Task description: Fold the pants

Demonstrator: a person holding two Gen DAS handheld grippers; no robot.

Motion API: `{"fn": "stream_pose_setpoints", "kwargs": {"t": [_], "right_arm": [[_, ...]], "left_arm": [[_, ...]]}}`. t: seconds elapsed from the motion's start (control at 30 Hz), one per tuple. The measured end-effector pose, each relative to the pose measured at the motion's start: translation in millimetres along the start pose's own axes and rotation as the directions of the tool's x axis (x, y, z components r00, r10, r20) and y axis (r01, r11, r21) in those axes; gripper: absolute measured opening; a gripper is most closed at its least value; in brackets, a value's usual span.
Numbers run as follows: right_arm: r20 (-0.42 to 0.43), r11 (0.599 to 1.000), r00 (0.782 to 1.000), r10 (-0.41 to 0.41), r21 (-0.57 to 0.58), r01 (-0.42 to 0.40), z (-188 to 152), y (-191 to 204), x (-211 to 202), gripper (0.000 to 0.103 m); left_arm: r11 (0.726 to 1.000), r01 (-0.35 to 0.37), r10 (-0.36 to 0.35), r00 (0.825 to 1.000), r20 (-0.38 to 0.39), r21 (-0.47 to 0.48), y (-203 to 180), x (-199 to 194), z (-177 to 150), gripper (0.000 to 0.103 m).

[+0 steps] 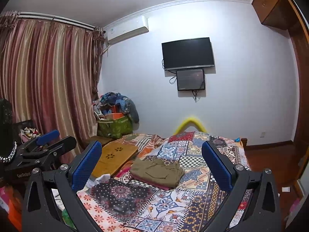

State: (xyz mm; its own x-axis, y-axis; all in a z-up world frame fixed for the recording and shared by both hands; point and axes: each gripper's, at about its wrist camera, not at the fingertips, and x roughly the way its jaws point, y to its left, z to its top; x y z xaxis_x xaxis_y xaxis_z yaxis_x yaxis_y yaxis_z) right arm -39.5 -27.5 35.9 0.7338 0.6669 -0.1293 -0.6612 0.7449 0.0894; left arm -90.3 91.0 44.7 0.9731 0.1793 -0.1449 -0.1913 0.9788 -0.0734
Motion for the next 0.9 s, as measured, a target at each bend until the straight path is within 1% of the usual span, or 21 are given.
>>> {"fn": "stream_pose_setpoints", "kwargs": {"t": [0.4, 0.9], "right_arm": [[-0.002, 1.000, 1.000, -0.008, 0.005, 0.008, 1.0, -1.2, -0.7, 0.103], [-0.007, 1.000, 1.000, -0.016, 0.010, 0.016, 0.5, -3.6, 1.9, 0.103]], "left_arm": [[1.000, 0.014, -0.014, 1.000, -0.003, 0.009, -3.0, 2.9, 1.4, 0.103], [0.999, 0.036, -0.036, 0.999, -0.026, 0.012, -4.4, 7.8, -0.4, 0.103]]}}
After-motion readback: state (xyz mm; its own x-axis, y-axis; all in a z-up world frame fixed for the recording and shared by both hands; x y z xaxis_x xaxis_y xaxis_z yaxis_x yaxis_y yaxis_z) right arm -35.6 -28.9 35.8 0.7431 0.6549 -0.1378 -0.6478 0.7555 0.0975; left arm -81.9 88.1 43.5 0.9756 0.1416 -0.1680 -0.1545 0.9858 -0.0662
